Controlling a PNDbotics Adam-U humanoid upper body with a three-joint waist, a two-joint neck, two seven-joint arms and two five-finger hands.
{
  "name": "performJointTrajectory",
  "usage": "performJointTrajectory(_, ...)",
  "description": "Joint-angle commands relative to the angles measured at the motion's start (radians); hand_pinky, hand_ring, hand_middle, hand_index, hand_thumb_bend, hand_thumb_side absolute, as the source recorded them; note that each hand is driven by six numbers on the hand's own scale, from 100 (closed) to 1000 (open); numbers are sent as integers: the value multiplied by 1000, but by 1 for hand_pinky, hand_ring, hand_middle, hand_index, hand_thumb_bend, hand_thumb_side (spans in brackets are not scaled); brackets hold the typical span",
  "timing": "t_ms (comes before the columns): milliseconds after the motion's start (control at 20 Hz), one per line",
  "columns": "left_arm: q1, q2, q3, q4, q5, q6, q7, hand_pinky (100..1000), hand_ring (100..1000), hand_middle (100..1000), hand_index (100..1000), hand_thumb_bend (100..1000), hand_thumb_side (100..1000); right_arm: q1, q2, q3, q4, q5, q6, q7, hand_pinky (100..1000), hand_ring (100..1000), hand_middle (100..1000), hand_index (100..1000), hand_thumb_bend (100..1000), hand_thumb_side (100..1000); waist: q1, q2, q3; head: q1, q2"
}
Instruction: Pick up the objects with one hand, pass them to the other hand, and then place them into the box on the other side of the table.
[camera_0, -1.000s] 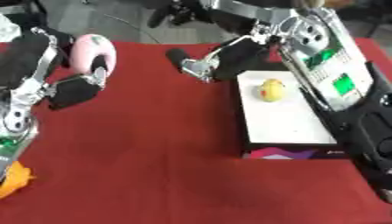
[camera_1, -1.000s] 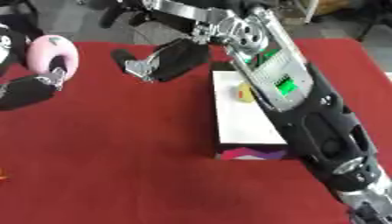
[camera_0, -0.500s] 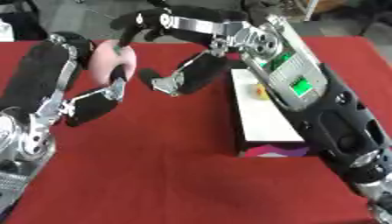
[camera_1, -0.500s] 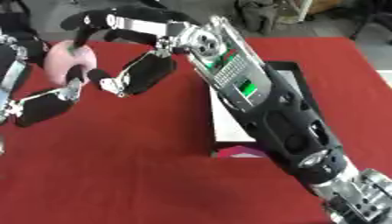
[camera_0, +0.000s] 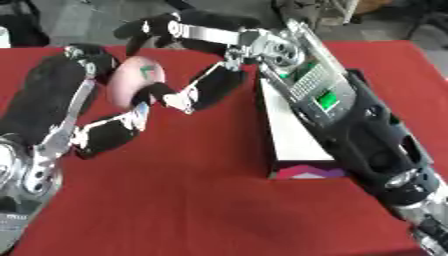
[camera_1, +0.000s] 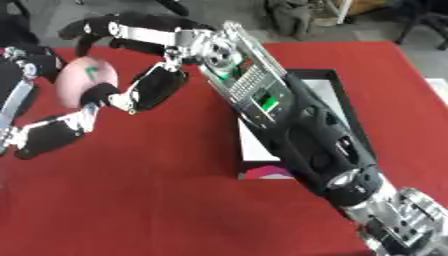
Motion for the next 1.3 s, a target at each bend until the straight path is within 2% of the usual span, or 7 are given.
performJointTrajectory(50,-17,14,5,-27,-4,-5,-1,673,543,483,554,100,337,-23,-7,-3,-6,8,-7,3,933,1000,817,958,100,100,3,-20,1,-5,2)
performJointTrajectory(350,-21,17,6,-42,-32,-24,11,673,546,486,557,100,318,-21,-7,1,16,45,2,13,891,987,603,785,100,100,2,-21,2,-7,2)
performJointTrajectory(550,-18,18,12,-50,-44,-16,25,670,545,486,560,100,319,-19,-9,-1,17,57,33,-25,822,820,416,613,100,100,2,-21,2,-7,1)
performJointTrajectory(850,-15,10,12,-48,-41,14,36,675,556,508,609,100,234,-17,-8,4,-2,-11,48,-92,804,770,321,515,100,126,2,-21,1,-12,2)
performJointTrajectory(950,-13,9,13,-45,-34,25,36,703,593,569,683,100,281,-17,-11,5,-7,-42,58,-102,800,762,298,493,100,127,2,-21,1,-15,2)
performJointTrajectory(1050,-7,12,16,-42,-30,35,42,737,667,661,823,395,472,-14,-16,2,-10,-66,71,-108,800,763,292,489,100,122,2,-21,0,-17,3)
performJointTrajectory(1300,13,37,30,-25,-17,69,13,760,733,724,902,594,658,-5,-45,-25,-17,-99,99,-123,802,768,290,493,100,112,2,-22,-3,-17,4)
